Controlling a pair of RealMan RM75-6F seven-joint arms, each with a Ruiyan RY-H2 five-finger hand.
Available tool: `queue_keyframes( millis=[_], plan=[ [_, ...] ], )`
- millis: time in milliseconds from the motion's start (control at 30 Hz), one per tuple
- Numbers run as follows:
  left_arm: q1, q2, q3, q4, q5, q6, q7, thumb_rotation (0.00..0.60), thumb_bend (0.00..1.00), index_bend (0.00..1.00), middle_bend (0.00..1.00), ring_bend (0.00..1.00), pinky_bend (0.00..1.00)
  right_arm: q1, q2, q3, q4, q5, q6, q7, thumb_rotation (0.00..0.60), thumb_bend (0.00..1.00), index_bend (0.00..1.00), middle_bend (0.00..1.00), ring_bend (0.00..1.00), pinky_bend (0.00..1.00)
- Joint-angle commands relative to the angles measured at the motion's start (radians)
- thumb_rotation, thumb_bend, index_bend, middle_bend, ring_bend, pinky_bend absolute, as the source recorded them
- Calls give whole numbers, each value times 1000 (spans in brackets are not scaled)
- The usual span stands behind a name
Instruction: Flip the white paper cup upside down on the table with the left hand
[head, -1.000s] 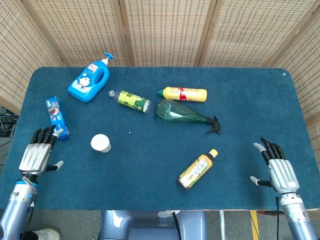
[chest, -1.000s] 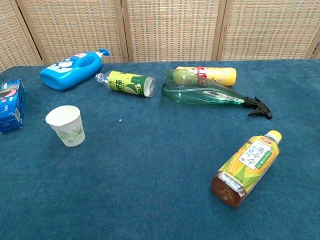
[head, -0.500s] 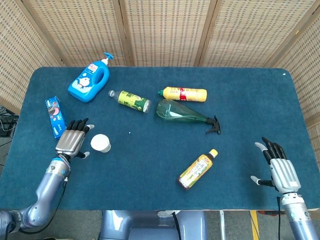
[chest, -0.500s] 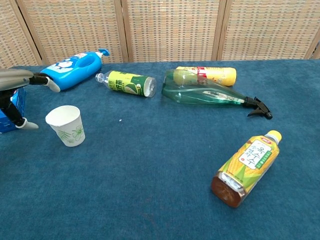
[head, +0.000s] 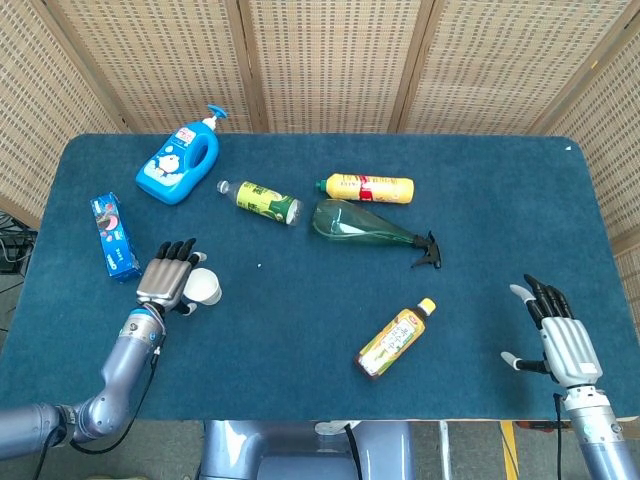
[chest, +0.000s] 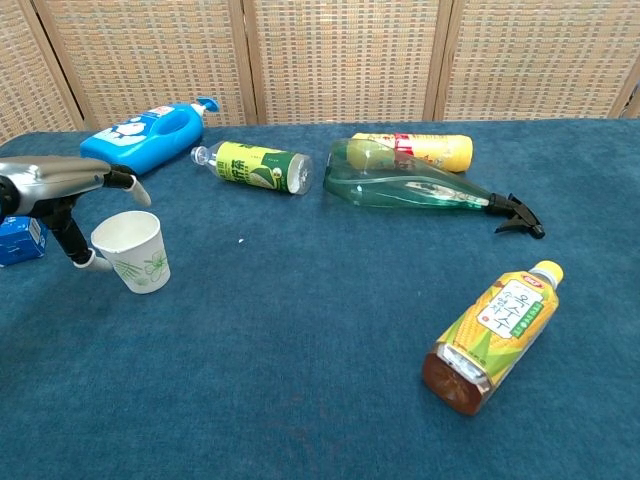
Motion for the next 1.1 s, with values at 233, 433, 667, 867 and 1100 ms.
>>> queue_keyframes(
  millis=[233,433,667,867,1100],
  plan=[
    [-31,-33,11,33,-26,-3,-24,600,315,328,0,0,0,2,3,-4,-1,-8,-4,17,600,99,0,0,0,0],
    [-27,-32,19,23,-1,5,-68,600,317,372,0,0,0,1,2,-6,-1,-13,-1,18,600,99,0,0,0,0],
    [0,-29,6,19,79,20,-182,600,314,390,0,0,0,0,1,-7,-2,-15,3,17,600,99,0,0,0,0],
    [39,-69,-40,69,191,-7,-420,600,305,385,0,0,0,3,-2,-4,5,-4,-5,18,600,99,0,0,0,0],
    [67,-163,-64,204,307,-70,-702,600,304,382,0,0,0,8,-11,-3,18,5,-18,8,600,99,0,0,0,0]
  ],
)
